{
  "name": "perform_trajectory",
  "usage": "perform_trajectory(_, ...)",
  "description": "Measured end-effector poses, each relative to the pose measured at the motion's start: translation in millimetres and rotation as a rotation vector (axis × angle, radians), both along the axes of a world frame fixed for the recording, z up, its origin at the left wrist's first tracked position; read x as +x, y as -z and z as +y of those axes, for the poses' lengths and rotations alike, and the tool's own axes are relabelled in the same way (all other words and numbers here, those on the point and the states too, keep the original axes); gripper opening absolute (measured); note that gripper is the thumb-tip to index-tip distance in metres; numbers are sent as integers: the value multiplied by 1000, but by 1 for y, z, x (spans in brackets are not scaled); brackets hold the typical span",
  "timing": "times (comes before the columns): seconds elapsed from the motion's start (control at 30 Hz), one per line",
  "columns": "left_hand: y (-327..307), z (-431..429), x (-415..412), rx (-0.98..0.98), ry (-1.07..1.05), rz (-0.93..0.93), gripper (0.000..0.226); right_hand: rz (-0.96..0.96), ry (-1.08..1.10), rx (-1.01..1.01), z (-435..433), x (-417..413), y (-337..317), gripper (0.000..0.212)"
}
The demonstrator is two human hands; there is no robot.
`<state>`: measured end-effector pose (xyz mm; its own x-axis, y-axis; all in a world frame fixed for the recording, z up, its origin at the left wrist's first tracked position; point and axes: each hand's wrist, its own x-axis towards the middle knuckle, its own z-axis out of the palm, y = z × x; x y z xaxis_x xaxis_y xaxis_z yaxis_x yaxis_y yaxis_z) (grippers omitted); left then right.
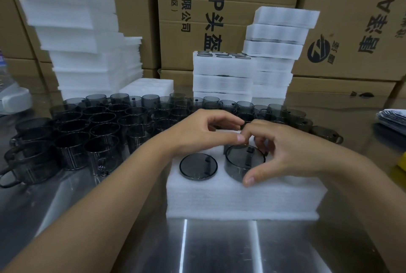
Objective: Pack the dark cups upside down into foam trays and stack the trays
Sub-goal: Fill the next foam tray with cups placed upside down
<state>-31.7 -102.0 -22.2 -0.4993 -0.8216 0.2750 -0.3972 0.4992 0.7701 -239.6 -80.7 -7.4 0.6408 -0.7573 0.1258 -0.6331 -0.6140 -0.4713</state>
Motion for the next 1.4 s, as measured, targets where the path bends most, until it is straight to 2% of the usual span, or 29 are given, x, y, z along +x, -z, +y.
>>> perform_trajectory(0.13, -6, -2, 8, 88, 49, -196, 63, -80, 21, 76, -7, -10, -5, 64)
perform_trajectory(0.23, -9, -3, 16, 154, 55, -246, 61, -162, 71, 122, -14, -24, -9, 61)
perform_trajectory(0.4, -11, -4, 20, 175, 59, -330, 65, -108, 103, 186, -19, -28, -4, 49)
perform_trajectory(0.53, -11, -2, 19, 174, 50, -364, 63, -145, 122, 196, -19, -28, -3, 53)
perform_trajectory(0.7, -7, -2, 16, 166, 36, -449, 72, -12, 186, 185, -19, -21, 2, 63)
perform_trajectory(0.97, -6, -4, 15, 185, 40, -444, 63, 19, 199, 196, -19, -20, 2, 65)
perform_trajectory(1.03, -6, -4, 14, 182, 27, -434, 62, 19, 216, 144, -18, -21, 1, 64)
perform_trajectory(1.17, -6, -5, 10, 199, -60, -323, 62, -153, 451, -186, -24, -31, -4, 52)
perform_trajectory(1.27, -3, -5, 5, 159, -119, -257, 54, -102, 704, -451, -36, -49, -2, 28)
perform_trajectory(1.33, -1, -6, 3, 113, -158, -220, 31, 19, 871, -467, -43, -60, 0, 23)
perform_trajectory(1.4, 1, -7, 3, 75, -186, -196, 14, 186, 1008, -329, -45, -66, 3, 26)
